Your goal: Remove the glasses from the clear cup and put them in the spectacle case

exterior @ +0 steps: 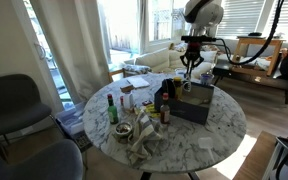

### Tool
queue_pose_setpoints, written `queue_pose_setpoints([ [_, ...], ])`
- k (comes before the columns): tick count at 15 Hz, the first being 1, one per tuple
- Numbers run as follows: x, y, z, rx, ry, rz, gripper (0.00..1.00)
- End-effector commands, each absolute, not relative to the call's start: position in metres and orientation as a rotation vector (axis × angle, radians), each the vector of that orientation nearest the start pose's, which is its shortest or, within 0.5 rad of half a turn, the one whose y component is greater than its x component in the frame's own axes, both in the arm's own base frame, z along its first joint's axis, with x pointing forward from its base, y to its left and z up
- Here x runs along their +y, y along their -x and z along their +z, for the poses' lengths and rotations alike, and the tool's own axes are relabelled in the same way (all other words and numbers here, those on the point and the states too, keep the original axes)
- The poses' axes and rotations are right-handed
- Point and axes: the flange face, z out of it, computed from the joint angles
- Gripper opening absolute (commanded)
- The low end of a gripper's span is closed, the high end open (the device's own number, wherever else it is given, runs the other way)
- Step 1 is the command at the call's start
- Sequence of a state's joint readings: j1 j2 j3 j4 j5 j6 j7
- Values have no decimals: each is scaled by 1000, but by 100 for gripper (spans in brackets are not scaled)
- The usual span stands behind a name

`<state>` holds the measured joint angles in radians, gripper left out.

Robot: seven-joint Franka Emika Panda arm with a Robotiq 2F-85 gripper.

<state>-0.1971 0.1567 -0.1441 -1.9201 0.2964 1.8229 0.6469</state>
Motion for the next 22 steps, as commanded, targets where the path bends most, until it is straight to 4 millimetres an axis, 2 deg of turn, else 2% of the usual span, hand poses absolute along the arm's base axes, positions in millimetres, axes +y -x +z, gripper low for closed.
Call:
queue_pose_setpoints([
  [1,-142,-554,368,1457,2461,259,3],
  [7,-113,-571,337,1378,2497,71,3],
  [8,-110,-573,334,1369,2493,61,36],
  [9,-107,-574,333,1357,2490,56,37],
  [11,-106,-578,340,1331,2486,14,51],
  [13,-107,-583,357,1297,2490,-49,66],
  [15,-95,-590,392,1185,2424,-119,81],
  [17,-66,-596,442,1062,2387,-175,97],
  [20,-27,-595,509,864,2366,-291,100],
  [22,-16,-585,554,741,2329,-382,100],
])
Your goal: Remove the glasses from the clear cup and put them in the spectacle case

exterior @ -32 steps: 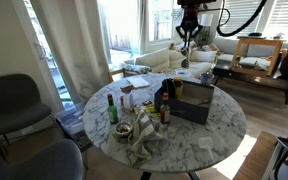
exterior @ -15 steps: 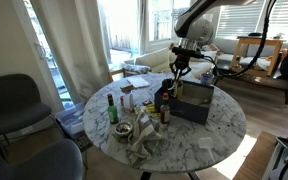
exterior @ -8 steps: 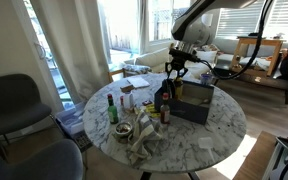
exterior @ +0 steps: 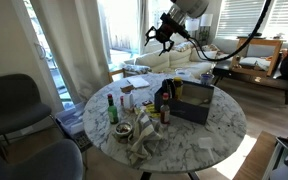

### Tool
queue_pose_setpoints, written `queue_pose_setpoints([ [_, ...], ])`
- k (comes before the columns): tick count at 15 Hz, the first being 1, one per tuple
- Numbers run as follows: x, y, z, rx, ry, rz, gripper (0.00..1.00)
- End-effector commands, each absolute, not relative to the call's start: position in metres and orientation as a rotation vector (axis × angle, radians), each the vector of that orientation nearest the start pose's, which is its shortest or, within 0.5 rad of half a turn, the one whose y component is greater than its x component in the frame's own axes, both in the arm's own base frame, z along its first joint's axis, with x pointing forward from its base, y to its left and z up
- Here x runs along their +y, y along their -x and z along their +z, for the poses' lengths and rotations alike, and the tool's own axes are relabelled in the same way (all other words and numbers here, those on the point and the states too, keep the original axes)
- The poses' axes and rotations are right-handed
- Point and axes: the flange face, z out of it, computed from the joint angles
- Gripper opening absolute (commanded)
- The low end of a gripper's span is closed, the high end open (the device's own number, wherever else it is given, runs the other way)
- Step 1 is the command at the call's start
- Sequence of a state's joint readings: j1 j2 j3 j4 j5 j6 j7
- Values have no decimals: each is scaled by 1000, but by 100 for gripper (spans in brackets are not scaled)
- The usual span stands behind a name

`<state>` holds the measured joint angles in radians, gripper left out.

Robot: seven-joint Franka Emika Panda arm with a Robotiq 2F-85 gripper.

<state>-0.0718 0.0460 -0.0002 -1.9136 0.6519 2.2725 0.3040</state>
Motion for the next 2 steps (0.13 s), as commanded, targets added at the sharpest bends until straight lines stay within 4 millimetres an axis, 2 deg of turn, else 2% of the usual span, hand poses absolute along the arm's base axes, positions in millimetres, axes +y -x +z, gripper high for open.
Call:
queue_pose_setpoints([
  [1,-19,-598,529,842,2356,-348,100],
  [2,-14,-593,548,798,2343,-383,100],
])
